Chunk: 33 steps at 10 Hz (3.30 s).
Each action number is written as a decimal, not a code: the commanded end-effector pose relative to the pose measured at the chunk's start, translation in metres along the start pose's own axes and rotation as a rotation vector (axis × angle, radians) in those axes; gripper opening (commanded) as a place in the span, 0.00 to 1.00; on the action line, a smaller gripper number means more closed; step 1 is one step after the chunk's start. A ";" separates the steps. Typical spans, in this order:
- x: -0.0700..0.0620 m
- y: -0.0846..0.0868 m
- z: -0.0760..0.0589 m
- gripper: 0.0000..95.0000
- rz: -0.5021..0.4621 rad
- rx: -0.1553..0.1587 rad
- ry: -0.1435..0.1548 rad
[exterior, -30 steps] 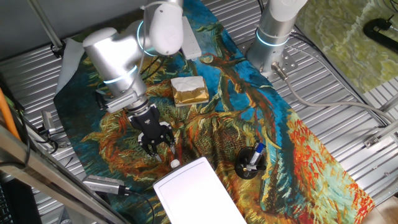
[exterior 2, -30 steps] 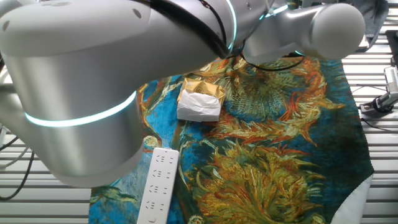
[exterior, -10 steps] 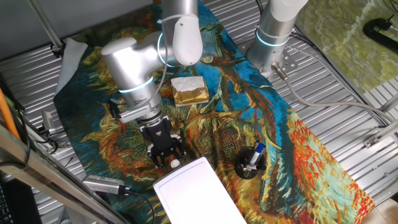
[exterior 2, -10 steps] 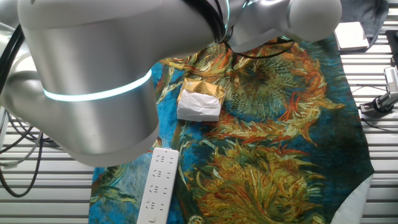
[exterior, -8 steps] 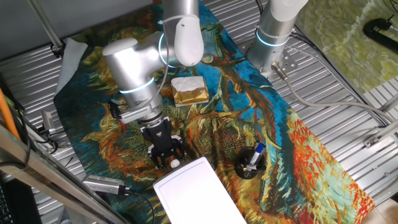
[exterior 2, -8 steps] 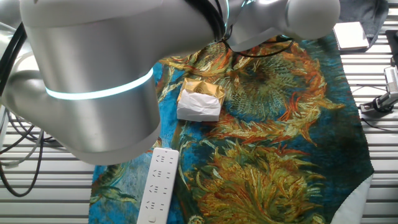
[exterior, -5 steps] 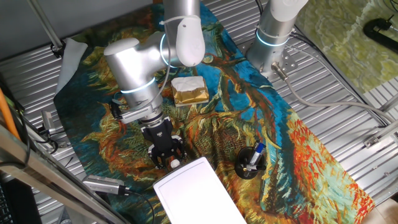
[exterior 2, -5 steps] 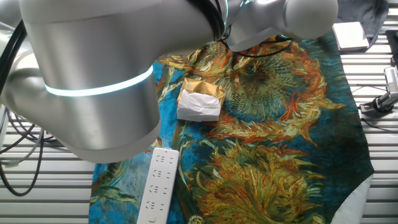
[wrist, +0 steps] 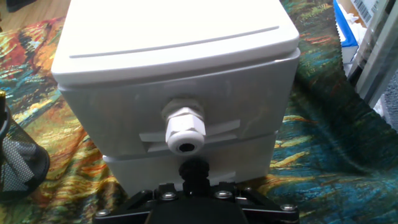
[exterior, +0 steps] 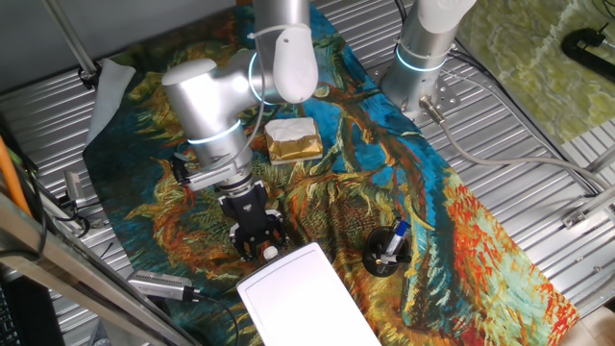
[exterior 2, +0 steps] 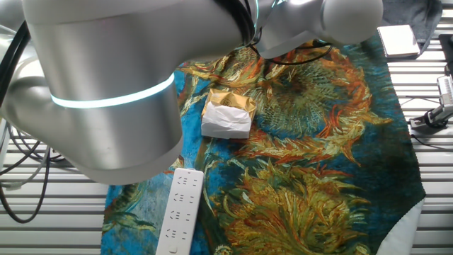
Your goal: Grasp the handle and open the drawer
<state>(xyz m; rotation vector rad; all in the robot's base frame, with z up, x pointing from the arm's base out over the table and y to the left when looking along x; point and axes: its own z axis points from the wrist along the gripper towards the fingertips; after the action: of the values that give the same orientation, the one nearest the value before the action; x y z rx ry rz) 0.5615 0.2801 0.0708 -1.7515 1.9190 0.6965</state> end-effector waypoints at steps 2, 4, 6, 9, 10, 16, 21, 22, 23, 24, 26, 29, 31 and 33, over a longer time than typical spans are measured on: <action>0.000 0.000 0.000 0.00 -0.001 0.004 0.002; 0.000 0.000 0.000 0.00 -0.001 0.003 0.004; 0.000 0.000 0.000 0.00 -0.003 0.003 0.005; 0.000 0.000 0.000 0.00 -0.008 0.004 0.007; 0.000 -0.001 0.000 0.00 -0.012 0.005 0.008; 0.002 -0.001 0.000 0.00 -0.032 0.007 0.010; 0.007 -0.001 -0.006 0.00 -0.053 0.007 0.007; 0.009 -0.002 -0.007 0.00 -0.057 0.007 0.009; 0.012 -0.002 -0.007 0.00 -0.062 0.007 0.007; 0.014 -0.003 -0.008 0.00 -0.064 0.007 0.004; 0.017 -0.003 -0.012 0.00 -0.075 0.005 0.001; 0.022 -0.002 -0.019 0.00 -0.085 0.005 0.006; 0.026 -0.003 -0.021 0.00 -0.090 0.005 0.005; 0.028 -0.002 -0.023 0.00 -0.090 0.005 0.003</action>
<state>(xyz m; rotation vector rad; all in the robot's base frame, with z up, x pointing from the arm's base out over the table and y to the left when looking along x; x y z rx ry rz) 0.5617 0.2423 0.0704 -1.8256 1.8293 0.6546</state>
